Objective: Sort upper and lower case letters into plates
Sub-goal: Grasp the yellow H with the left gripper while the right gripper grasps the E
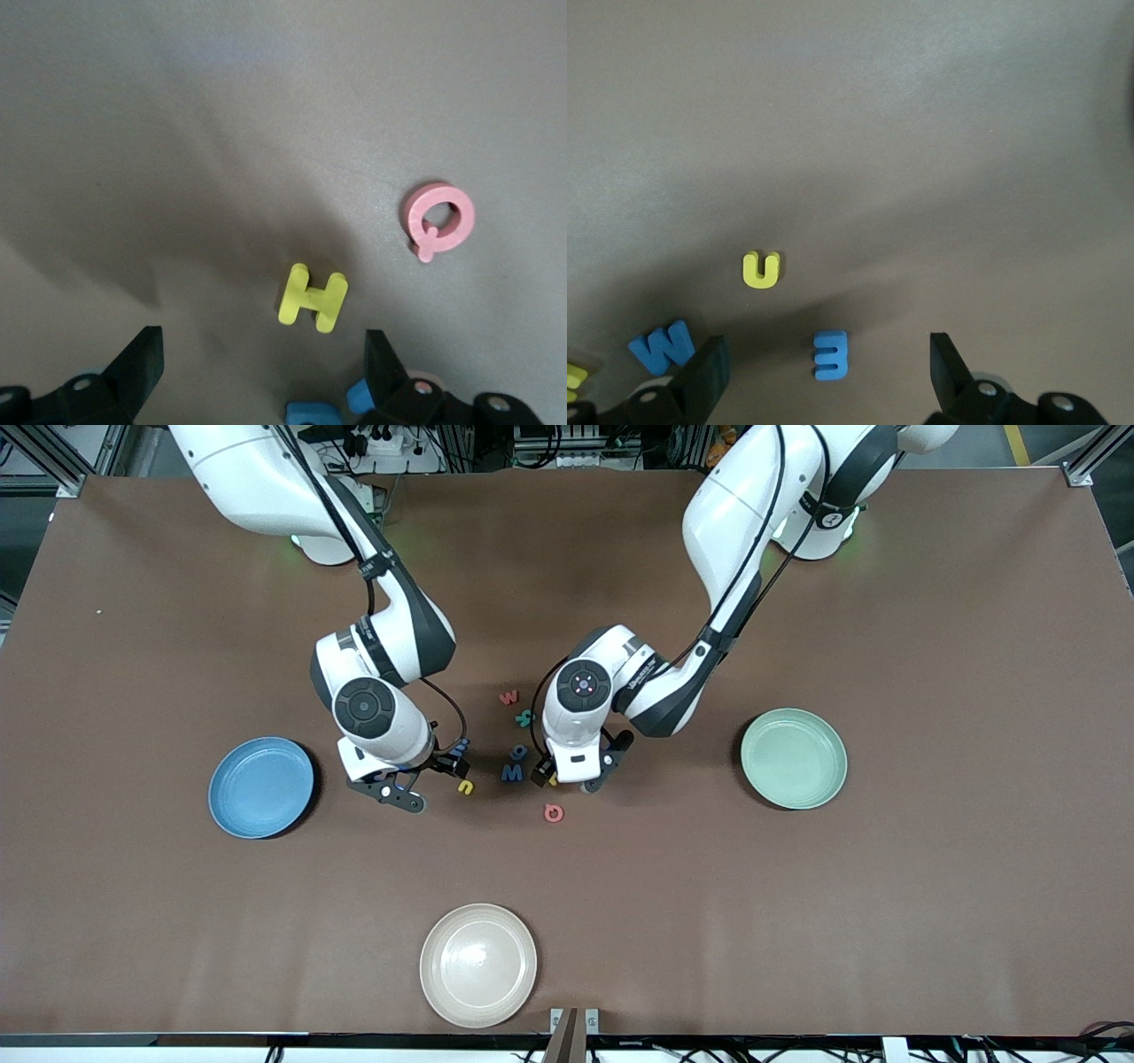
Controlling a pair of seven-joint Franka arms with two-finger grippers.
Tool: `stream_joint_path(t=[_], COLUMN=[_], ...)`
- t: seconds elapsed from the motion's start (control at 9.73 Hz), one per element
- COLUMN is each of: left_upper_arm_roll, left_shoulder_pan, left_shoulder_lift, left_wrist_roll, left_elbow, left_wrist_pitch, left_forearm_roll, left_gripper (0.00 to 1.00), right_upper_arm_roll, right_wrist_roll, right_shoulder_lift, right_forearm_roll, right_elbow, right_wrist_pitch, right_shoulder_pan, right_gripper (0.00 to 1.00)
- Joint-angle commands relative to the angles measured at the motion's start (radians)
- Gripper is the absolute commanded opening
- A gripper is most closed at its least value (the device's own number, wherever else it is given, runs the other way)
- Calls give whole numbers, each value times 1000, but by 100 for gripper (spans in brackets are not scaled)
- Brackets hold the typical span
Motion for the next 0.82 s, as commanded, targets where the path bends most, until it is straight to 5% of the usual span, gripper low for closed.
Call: stream_joint_path(t=[0.0, 0.31, 0.41, 0.72], left_upper_arm_roll=[4, 5, 5, 10], left_shoulder_pan=[-10, -10, -10, -10], left_shoulder_lift=[50, 65, 86, 106], left_wrist_roll=[9, 5, 6, 37], left_elbow=[67, 88, 114, 134], left_wrist_pitch=[-3, -2, 1, 3], left_forearm_roll=[-23, -26, -26, -26], left_gripper=[100, 99, 90, 89], right_upper_arm_roll=[-4, 4, 24, 56], right_wrist_roll=[-20, -105, -107, -107], right_shoulder_lift=[-24, -35, -36, -35], right_forearm_roll=[-1, 1, 1, 2], right_elbow=[-111, -227, -278, -295], right_wrist_pitch=[99, 198, 282, 312], right_shoulder_pan=[9, 11, 6, 9], right_gripper=[100, 100, 100, 100])
